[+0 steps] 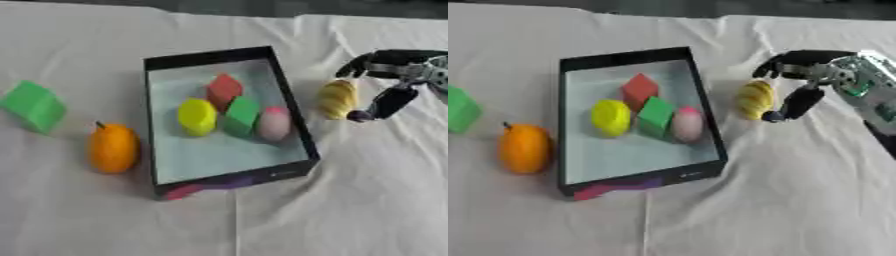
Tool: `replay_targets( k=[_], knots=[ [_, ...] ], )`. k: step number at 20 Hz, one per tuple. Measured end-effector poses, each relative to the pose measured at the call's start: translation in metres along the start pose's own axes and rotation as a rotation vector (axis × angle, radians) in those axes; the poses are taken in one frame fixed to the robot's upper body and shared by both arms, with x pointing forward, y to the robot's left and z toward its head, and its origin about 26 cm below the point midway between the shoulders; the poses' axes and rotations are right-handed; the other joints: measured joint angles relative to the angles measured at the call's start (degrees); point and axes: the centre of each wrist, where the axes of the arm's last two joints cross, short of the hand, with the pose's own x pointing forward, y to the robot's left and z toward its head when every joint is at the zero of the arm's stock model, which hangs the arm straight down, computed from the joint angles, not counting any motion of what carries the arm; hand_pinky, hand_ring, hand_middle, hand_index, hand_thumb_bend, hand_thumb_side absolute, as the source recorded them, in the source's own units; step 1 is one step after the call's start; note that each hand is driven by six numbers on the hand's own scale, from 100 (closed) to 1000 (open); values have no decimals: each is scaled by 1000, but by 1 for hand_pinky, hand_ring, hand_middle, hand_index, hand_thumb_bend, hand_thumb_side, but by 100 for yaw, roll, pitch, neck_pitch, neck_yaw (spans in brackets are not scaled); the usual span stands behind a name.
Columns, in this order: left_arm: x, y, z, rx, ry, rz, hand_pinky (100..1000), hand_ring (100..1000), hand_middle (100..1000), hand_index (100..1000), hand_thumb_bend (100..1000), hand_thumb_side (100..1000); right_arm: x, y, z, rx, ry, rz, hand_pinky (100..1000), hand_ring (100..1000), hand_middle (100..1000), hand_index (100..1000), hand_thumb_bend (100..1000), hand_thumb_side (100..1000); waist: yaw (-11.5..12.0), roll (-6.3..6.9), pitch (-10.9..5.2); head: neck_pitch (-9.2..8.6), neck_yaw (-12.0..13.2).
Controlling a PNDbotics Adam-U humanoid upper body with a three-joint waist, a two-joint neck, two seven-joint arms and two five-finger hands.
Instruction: Pick up objects on the table and place them in the box.
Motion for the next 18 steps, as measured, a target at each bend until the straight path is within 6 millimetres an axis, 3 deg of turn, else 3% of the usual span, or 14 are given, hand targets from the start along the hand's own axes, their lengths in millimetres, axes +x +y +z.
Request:
replay_targets(
  k=[7, 11, 16, 17, 18],
  knots=[
    [0, 0, 0, -4, 1, 0, 719, 830, 647, 723, 100, 807, 0, 6, -13, -28, 6, -5, 806, 797, 761, 834, 438, 263, 8, 0, 0, -21, -20],
    [0, 0, 0, -4, 1, 0, 719, 831, 647, 722, 100, 807, 2, 10, -18, -93, 32, -31, 766, 720, 617, 692, 408, 163, 11, 0, 0, -45, -21],
    [0, 0, 0, -5, 0, 1, 720, 832, 647, 722, 100, 804, 4, 16, -20, -208, 94, -86, 759, 702, 587, 659, 349, 140, 9, 0, 0, -52, -20],
    [0, 0, 0, -5, 0, 1, 719, 832, 647, 722, 100, 804, 6, 16, -19, -223, 95, -93, 758, 701, 589, 659, 188, 324, 4, 0, 0, -52, -18],
    [0, 0, 0, -5, 0, 1, 720, 832, 647, 722, 100, 804, 8, 14, -17, -237, 91, -96, 758, 699, 587, 659, 343, 143, -4, -1, 0, -52, -17]
  ],
)
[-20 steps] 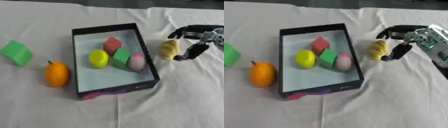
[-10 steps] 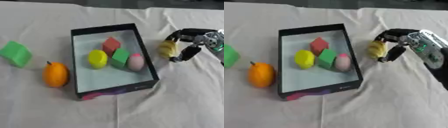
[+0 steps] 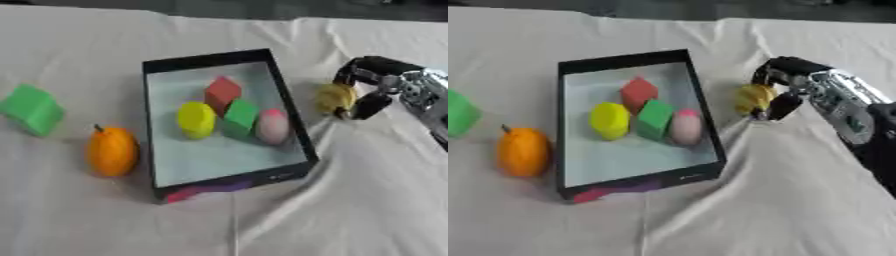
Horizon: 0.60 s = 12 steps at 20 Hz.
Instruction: Pick up objects on the table and place them in the box.
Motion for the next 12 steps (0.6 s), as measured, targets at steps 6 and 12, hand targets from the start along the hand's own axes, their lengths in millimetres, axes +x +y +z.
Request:
replay_targets(
  k=[6, 12],
  knots=[
    [0, 0, 0, -1, 0, -2, 720, 833, 647, 722, 100, 803, 19, -41, 25, -86, -71, 29, 751, 690, 586, 660, 326, 115, -46, 0, -2, 2, 37],
    [0, 1, 0, -1, -1, -9, 720, 834, 648, 721, 100, 802, 55, -88, 57, -175, -206, 45, 748, 686, 587, 662, 314, 100, -81, 0, -6, 4, 52]
  ],
)
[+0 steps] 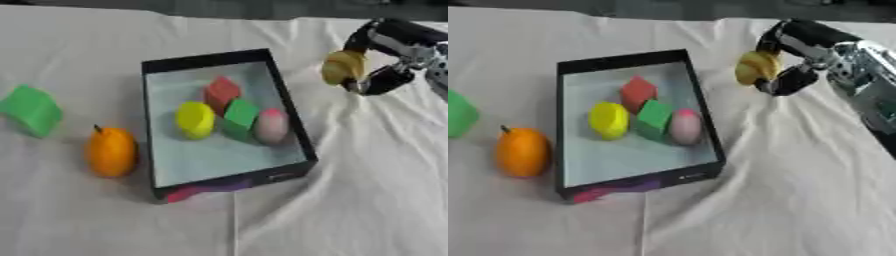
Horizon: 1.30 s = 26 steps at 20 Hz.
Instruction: Pick up objects on the table and place them in the box.
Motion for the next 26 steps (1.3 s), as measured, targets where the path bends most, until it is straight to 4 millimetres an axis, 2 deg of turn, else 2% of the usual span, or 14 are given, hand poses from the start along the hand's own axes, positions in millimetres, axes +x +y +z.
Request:
replay_targets(
  k=[6, 8, 11, 15, 21, 23, 24, 26],
  knots=[
    [-1, 2, 1, 0, 3, -6, 720, 835, 648, 722, 100, 800, 44, -36, 3, -7, -169, 15, 747, 683, 588, 664, 315, 113, -2, -11, 0, 29, -3],
    [-1, 2, 1, 0, 3, -6, 720, 835, 649, 722, 100, 799, 59, -41, -2, 8, -226, 21, 746, 683, 588, 664, 314, 121, -2, -19, 0, 50, -5],
    [-1, 2, 1, 0, 3, -6, 720, 836, 649, 722, 100, 800, 78, -40, -17, 51, -288, 27, 745, 683, 589, 665, 308, 131, 0, -20, -19, 52, -12],
    [-1, 1, 1, -1, 3, -6, 720, 836, 649, 721, 100, 800, 95, -22, -47, 121, -329, 36, 746, 687, 593, 670, 289, 144, 20, -20, -28, 52, -32],
    [0, 1, 0, -1, 1, -3, 720, 836, 650, 722, 100, 800, 100, 27, -95, 252, -309, 47, 747, 694, 602, 679, 306, 161, 59, -20, -28, 52, -52],
    [0, 1, 0, -1, 1, -2, 720, 836, 651, 722, 100, 800, 98, 40, -105, 274, -299, 56, 763, 739, 678, 746, 336, 192, 65, -20, -28, 52, -52],
    [0, 1, 0, -2, 1, -2, 720, 836, 651, 722, 100, 800, 97, 45, -108, 281, -295, 61, 782, 782, 754, 813, 370, 219, 65, -20, -28, 52, -52],
    [0, 1, 0, -2, 1, -1, 720, 836, 650, 722, 100, 800, 94, 50, -111, 284, -295, 67, 806, 824, 799, 863, 395, 238, 62, -20, -28, 52, -51]
  ],
)
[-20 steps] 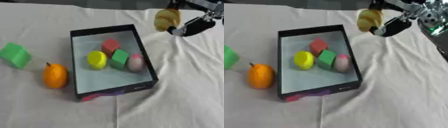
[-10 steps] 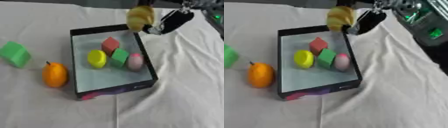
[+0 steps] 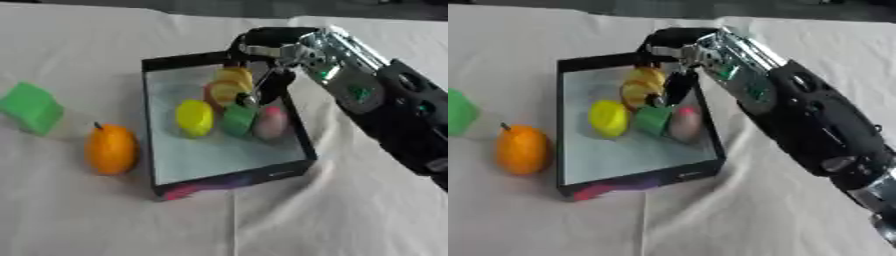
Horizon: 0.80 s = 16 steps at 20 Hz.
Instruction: Pick up objects on the table and place them in the box.
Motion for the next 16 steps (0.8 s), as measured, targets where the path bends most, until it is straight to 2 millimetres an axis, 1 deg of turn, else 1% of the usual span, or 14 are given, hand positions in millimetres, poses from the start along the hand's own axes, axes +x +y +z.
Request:
replay_targets(
  k=[1, 3, 5, 8, 9, 10, 12, 13, 14, 16],
  knots=[
    [0, 0, 0, 0, 0, 1, 720, 836, 650, 722, 100, 799, -2, 1, 0, -4, -2, 2, 830, 854, 831, 897, 397, 246, -5, 0, 0, 0, 2],
    [0, 0, 0, 0, 0, 1, 719, 837, 650, 722, 100, 799, -5, 0, 1, -27, -3, -5, 837, 859, 834, 899, 408, 241, -28, 0, -2, 0, 13],
    [0, 0, 0, 1, 0, 0, 719, 837, 650, 722, 100, 800, -9, 0, 4, -55, 2, -19, 836, 858, 830, 900, 393, 256, -31, 0, -3, 0, 28],
    [0, 0, 0, 2, 0, 0, 719, 837, 650, 722, 100, 800, -16, -5, 16, -106, 12, -39, 833, 850, 822, 900, 363, 208, -52, 0, -3, 0, 52],
    [0, 0, 0, 2, 0, 0, 719, 837, 650, 722, 100, 800, -18, -8, 22, -127, 17, -49, 829, 844, 829, 899, 323, 146, -65, 0, -3, 0, 56],
    [0, 0, 0, 2, 0, 0, 719, 837, 650, 722, 100, 800, -20, -11, 30, -155, 24, -62, 829, 843, 830, 898, 316, 136, -68, 0, -3, 0, 67],
    [0, 0, 0, 3, 0, 0, 719, 837, 650, 723, 100, 800, -24, -16, 47, -226, 41, -98, 826, 837, 825, 901, 225, 117, -75, 0, -3, 0, 86],
    [0, 0, 0, 3, 0, 0, 718, 837, 650, 723, 100, 799, -25, -17, 56, -267, 52, -120, 821, 829, 824, 896, 100, 108, -86, 0, -3, 0, 95],
    [0, 0, 0, 3, 0, 0, 719, 837, 651, 723, 100, 799, -27, -18, 67, -317, 67, -152, 820, 826, 817, 892, 100, 100, -105, 0, -3, 0, 101],
    [0, 0, 0, 4, -1, 1, 719, 837, 651, 723, 100, 798, -31, -15, 87, -424, 101, -236, 820, 827, 858, 879, 100, 100, -129, 0, -3, 0, 119]
  ],
)
